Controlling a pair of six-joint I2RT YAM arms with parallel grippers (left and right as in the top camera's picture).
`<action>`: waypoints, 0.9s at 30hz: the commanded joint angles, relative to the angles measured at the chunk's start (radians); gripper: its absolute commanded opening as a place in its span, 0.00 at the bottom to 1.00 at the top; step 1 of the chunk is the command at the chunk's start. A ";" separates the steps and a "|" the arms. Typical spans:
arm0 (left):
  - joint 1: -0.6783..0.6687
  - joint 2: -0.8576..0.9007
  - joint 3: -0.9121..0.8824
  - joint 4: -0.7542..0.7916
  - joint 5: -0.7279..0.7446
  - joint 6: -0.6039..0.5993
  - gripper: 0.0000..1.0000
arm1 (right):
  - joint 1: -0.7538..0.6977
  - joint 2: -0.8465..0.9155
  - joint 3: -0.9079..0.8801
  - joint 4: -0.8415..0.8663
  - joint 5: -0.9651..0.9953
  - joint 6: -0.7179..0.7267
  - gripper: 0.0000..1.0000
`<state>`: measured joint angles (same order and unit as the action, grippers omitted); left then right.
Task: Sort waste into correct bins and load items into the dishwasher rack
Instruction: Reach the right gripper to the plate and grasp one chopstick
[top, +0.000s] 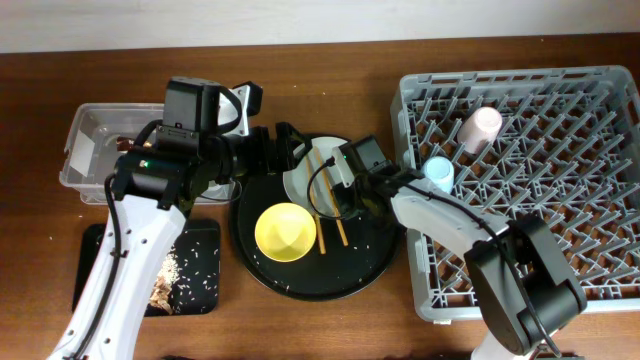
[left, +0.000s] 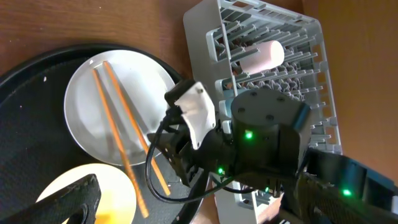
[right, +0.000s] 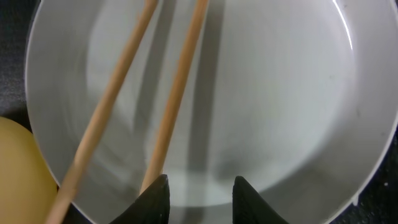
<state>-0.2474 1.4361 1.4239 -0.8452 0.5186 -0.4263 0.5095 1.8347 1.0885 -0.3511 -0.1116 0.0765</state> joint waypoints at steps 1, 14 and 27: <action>0.002 -0.004 -0.004 0.002 -0.004 0.013 0.99 | 0.008 0.002 0.124 -0.059 0.019 0.000 0.33; 0.002 -0.004 -0.004 0.002 -0.004 0.013 0.99 | 0.048 0.072 0.094 -0.103 0.036 0.007 0.33; 0.002 -0.004 -0.004 0.002 -0.004 0.013 0.99 | 0.040 0.048 0.193 -0.145 0.072 0.006 0.33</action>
<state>-0.2474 1.4361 1.4239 -0.8452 0.5182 -0.4263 0.5526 1.9034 1.2125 -0.4770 -0.0559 0.0784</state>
